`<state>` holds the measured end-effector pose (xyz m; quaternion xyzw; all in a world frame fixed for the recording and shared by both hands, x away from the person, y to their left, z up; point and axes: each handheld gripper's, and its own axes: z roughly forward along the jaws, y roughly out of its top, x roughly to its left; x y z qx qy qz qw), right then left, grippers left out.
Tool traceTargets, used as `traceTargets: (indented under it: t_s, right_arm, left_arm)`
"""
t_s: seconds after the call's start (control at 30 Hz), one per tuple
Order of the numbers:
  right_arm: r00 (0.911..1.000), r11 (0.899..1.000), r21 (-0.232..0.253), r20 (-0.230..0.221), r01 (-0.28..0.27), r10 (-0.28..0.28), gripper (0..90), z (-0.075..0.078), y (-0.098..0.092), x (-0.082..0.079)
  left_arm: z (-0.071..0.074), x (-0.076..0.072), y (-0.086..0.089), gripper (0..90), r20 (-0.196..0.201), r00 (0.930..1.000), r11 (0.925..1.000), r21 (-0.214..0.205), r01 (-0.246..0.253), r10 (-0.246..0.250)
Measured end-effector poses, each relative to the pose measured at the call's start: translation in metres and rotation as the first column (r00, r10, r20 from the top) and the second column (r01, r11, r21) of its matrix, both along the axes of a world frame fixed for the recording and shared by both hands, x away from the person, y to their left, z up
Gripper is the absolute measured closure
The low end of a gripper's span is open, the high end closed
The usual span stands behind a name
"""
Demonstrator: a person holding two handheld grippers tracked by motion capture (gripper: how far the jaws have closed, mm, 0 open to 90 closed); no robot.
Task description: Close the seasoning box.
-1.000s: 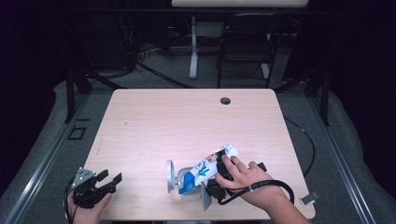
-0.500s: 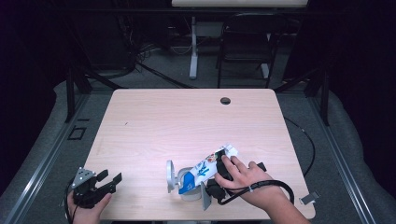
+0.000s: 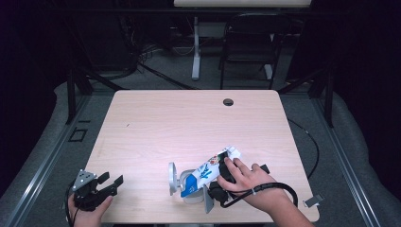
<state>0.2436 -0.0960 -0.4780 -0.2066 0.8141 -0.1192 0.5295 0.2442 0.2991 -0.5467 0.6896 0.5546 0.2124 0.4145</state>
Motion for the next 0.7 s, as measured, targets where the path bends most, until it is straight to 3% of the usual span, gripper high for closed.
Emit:
traceTargets:
  t_s: [0.7]
  right_arm:
    - [1.0000, 1.000, 0.000, -0.001, -0.009, 0.009, 58.9, 0.0009, -0.0006, 0.0002]
  left_arm:
    - [-0.0006, 0.0002, -0.0001, 39.9, 0.001, 1.0000, 1.0000, -0.001, 0.000, 0.000]
